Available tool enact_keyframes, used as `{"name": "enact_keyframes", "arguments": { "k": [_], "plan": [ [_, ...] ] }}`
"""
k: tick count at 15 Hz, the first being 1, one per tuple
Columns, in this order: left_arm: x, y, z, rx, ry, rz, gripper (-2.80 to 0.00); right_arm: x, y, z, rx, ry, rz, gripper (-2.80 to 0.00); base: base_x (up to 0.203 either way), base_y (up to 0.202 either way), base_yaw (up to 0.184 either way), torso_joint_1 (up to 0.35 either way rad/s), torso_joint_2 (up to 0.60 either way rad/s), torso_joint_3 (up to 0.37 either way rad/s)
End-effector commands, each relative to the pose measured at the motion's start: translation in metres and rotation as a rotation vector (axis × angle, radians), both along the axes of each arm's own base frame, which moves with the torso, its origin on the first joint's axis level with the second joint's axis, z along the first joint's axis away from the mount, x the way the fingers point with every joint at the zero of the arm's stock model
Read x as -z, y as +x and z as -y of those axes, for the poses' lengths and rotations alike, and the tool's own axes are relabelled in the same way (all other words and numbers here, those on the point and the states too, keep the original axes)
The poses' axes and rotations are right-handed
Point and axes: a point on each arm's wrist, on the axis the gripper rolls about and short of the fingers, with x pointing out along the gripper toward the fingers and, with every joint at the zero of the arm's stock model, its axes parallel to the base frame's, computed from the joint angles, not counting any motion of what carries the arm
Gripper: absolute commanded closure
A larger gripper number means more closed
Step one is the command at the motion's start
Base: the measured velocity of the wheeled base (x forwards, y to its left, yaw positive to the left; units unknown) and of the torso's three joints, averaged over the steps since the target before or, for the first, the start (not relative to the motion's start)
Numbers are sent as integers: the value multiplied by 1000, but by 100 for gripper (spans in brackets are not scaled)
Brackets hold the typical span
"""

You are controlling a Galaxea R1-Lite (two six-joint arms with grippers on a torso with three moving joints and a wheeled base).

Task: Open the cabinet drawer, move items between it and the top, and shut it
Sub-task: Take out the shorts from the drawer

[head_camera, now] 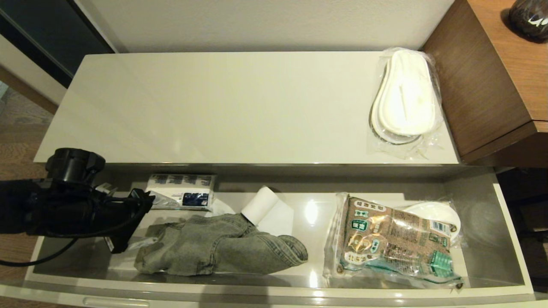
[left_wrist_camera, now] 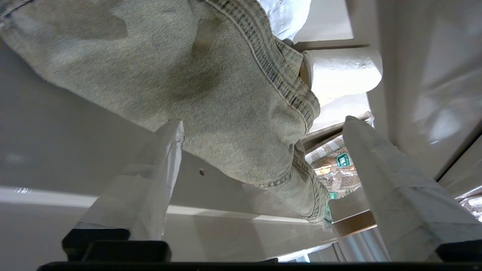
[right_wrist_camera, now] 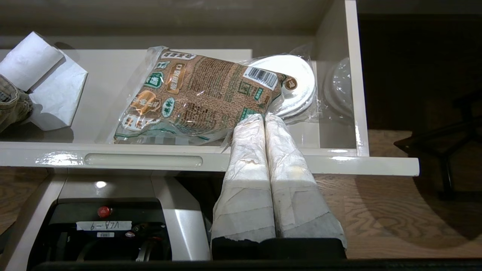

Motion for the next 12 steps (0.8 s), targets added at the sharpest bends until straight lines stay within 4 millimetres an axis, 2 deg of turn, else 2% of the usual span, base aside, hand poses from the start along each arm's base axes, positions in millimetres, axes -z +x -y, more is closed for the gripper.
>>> {"name": "enact_keyframes", "arguments": {
  "k": [1, 4, 10, 12],
  "plan": [
    [5, 2, -1, -3, -7, -15, -280, 0, 0, 0, 0, -1, -1, 0, 0, 0, 0, 0, 0, 0],
    [9, 4, -2, -10, -7, -25, -280, 0, 0, 0, 0, -1, -1, 0, 0, 0, 0, 0, 0, 0],
    [21, 12, -28, -103, -88, -56, -280, 0, 0, 0, 0, -1, -1, 0, 0, 0, 0, 0, 0, 0],
    [22, 12, -29, -104, -89, -55, -280, 0, 0, 0, 0, -1, -1, 0, 0, 0, 0, 0, 0, 0]
  ]
}}
